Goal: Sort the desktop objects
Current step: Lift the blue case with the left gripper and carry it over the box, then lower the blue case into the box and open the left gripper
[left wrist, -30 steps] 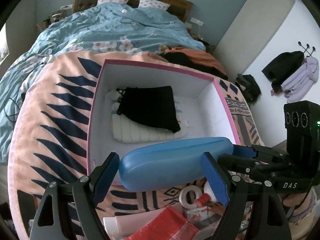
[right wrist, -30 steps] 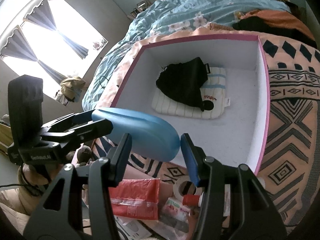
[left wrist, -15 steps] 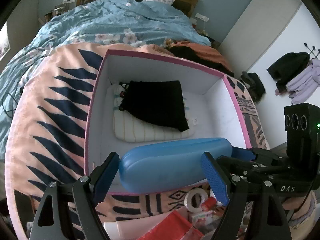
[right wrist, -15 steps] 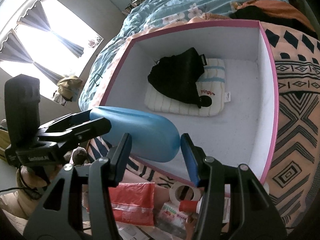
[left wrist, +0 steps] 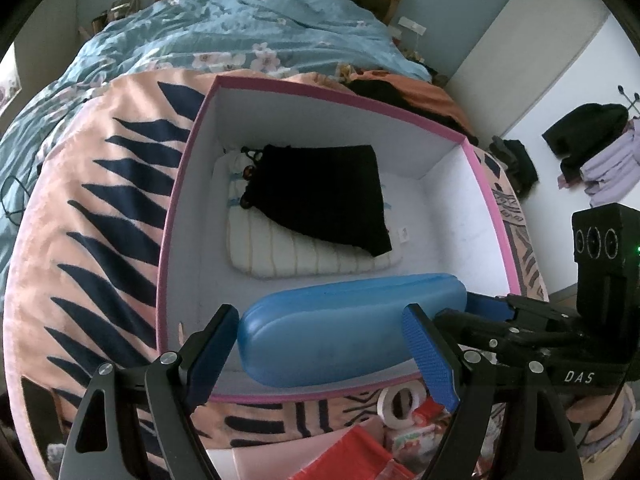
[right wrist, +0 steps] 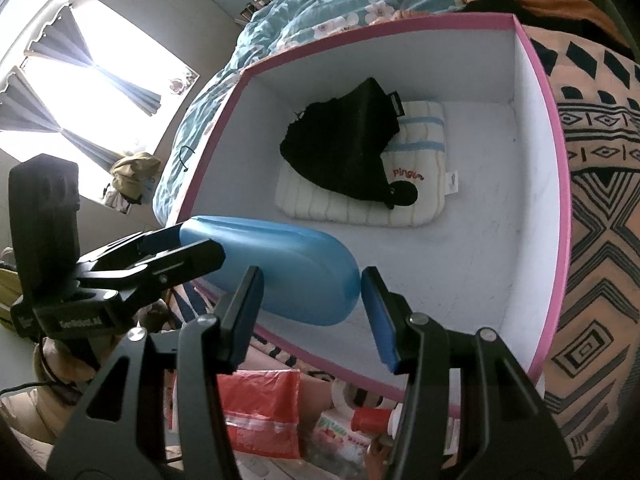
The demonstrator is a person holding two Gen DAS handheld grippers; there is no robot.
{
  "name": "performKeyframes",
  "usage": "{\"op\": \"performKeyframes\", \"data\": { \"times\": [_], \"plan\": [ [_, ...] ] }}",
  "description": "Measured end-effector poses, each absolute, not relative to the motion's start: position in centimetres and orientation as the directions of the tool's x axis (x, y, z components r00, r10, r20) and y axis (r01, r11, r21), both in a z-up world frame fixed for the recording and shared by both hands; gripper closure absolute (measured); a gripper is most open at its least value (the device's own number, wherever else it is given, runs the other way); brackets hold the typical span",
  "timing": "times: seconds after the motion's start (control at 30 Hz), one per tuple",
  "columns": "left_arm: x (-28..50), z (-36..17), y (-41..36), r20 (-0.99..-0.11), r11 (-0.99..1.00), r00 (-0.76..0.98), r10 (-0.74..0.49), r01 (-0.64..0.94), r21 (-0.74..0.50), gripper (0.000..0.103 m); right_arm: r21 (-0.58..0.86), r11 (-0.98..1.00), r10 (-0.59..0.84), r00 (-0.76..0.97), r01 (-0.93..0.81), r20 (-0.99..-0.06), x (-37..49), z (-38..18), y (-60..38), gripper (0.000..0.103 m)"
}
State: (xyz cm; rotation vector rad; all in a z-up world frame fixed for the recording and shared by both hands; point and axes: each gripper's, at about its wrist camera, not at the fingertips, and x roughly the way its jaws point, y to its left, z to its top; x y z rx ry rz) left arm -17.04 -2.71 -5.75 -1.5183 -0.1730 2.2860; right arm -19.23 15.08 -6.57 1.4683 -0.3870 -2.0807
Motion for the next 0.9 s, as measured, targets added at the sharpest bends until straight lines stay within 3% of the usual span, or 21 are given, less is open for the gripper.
{"op": "performKeyframes", "data": {
  "times": [0.47, 0.9],
  "plan": [
    [-17.6, -7.5, -2.8, -0.88, -0.926, -0.311, 0.36, -0.239, -0.294, 0.019, 0.538, -0.805, -0.588, -0.214, 0.252, -0.78, -20.0, -8.3, 14.7, 0.049],
    [-17.7, -8.4, -0.7, -0.904, -0.94, -0.343, 0.256, -0.307, -0.15, 0.019, 0.489, -0.843, -0.529, -0.179, 0.224, -0.83, -21.1, -11.0, 13.9, 0.054]
  ]
}}
